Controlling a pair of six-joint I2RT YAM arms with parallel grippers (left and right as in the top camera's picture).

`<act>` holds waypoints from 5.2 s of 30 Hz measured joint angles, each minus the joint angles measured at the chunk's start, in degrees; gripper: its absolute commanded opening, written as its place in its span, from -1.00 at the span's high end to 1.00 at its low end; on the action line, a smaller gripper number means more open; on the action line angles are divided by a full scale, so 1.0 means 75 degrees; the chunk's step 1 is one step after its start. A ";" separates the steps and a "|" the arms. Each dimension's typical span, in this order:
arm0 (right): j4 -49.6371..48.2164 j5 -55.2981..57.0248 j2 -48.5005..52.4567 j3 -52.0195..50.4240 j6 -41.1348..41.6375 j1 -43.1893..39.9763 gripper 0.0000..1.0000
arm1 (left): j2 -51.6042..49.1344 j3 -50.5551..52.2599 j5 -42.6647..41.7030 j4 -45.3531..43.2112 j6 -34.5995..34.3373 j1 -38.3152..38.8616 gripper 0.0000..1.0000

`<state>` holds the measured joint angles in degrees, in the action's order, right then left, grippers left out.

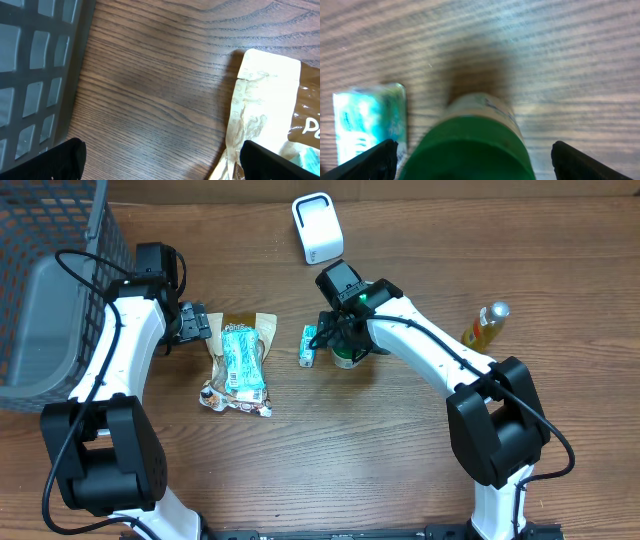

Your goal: Scan the item barcode

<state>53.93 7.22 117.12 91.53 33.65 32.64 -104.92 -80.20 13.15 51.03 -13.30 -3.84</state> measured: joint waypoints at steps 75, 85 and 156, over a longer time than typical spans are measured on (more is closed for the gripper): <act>0.0297 0.0038 0.0000 0.0009 -0.0122 0.0003 -0.47 | 0.0000 0.0000 0.0000 0.0000 0.0000 0.0000 -0.99; 0.0350 0.0070 0.0000 0.0009 -0.0122 0.0000 -0.32 | 0.0000 0.0000 0.0000 0.0000 0.0000 0.0000 -0.99; 0.0799 -0.0105 0.0000 0.0105 -0.0114 -0.0038 -1.00 | 0.0000 0.0000 0.0000 0.0000 0.0000 0.0000 -0.99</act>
<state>59.92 6.44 117.12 92.31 32.80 32.36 -104.92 -80.20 13.15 51.03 -13.30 -3.84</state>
